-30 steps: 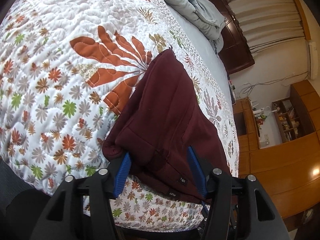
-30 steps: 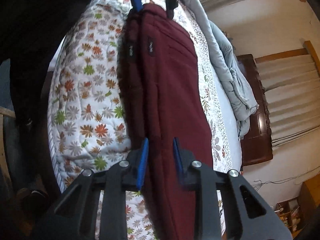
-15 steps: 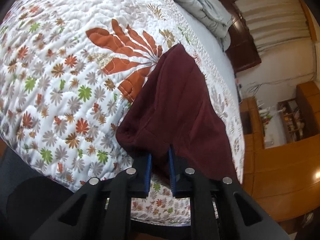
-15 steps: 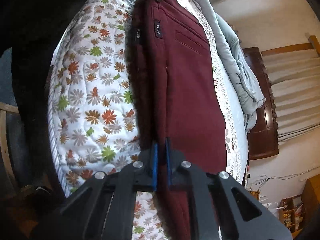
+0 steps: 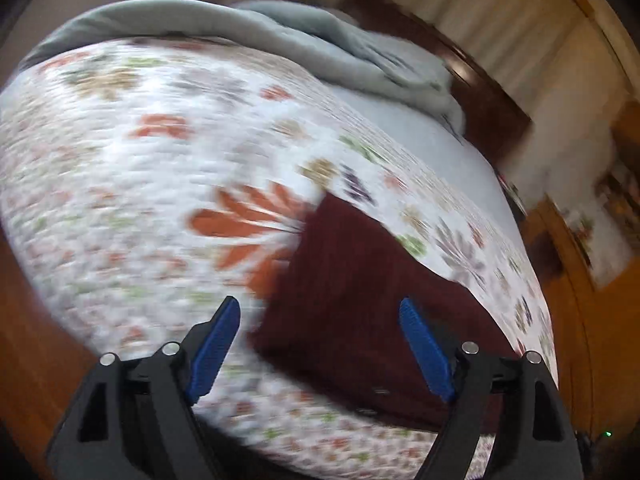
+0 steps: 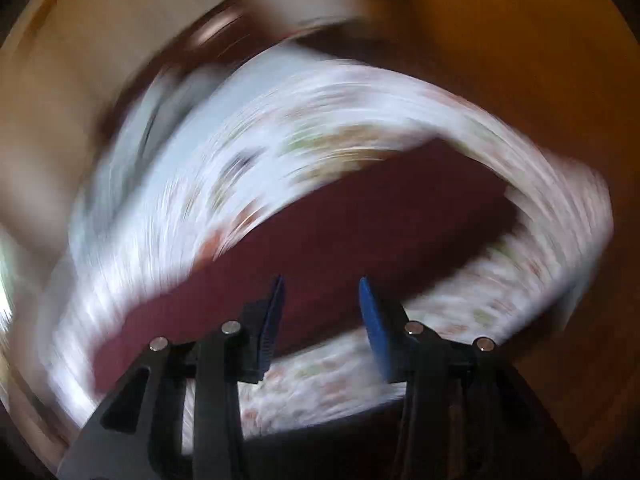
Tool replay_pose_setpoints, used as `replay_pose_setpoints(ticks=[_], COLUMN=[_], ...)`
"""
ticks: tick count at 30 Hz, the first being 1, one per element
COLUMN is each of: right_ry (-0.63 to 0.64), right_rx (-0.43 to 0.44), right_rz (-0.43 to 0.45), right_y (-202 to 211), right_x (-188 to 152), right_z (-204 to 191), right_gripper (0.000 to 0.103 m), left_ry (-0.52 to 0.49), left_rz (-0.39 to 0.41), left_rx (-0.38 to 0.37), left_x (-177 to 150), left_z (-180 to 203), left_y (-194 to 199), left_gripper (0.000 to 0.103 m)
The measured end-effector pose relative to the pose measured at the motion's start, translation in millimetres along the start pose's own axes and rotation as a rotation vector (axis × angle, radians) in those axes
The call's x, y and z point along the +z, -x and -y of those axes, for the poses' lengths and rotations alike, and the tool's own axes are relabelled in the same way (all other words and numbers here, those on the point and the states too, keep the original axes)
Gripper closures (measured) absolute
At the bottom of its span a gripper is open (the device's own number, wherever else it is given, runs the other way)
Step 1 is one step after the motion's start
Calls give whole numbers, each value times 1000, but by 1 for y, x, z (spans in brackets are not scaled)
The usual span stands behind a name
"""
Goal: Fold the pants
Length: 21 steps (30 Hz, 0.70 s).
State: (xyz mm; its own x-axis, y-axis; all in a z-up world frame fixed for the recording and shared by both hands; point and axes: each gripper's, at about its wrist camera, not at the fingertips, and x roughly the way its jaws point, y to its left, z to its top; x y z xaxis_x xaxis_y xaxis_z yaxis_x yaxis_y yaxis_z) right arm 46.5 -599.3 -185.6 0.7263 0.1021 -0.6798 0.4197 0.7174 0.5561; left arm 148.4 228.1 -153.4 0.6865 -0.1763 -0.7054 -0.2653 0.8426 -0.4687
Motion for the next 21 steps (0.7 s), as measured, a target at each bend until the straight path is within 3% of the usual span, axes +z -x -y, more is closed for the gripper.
replay_pose_setpoints(ticks=[2, 5, 8, 11, 12, 13, 14, 19, 20, 21], right_ry=[-163, -302, -375, -433, -439, -428, -425, -462, -479, -489], right_rx=[50, 157, 217, 198, 202, 193, 195, 204, 226, 257], right_rz=[38, 70, 62, 20, 15, 13, 24, 16, 25, 42], right_y=[4, -3, -17, -34, -36, -38, -39, -40, -39, -36], right_x=[14, 26, 37, 33, 30, 30, 30, 13, 11, 10], right_z=[49, 83, 99, 108, 110, 108, 107, 119, 123, 126], right_gripper=[63, 60, 59, 60, 66, 95, 96, 97, 95, 86], left_ry=[-56, -134, -217, -213, -205, -198, -199, -235, -236, -235], left_rz=[-21, -52, -94, -139, -157, -166, -164, -165, -166, -169], left_rx=[-41, -64, -12, 48, 63, 75, 72, 103, 104, 104], left_x=[1, 0, -7, -12, -13, -14, -15, -20, -19, -18], left_z=[26, 56, 72, 68, 64, 59, 57, 60, 60, 61], left_y=[-20, -47, -72, -93, -99, -103, -104, -107, -108, -109], left_gripper=[20, 20, 20, 20, 20, 20, 20, 17, 17, 17])
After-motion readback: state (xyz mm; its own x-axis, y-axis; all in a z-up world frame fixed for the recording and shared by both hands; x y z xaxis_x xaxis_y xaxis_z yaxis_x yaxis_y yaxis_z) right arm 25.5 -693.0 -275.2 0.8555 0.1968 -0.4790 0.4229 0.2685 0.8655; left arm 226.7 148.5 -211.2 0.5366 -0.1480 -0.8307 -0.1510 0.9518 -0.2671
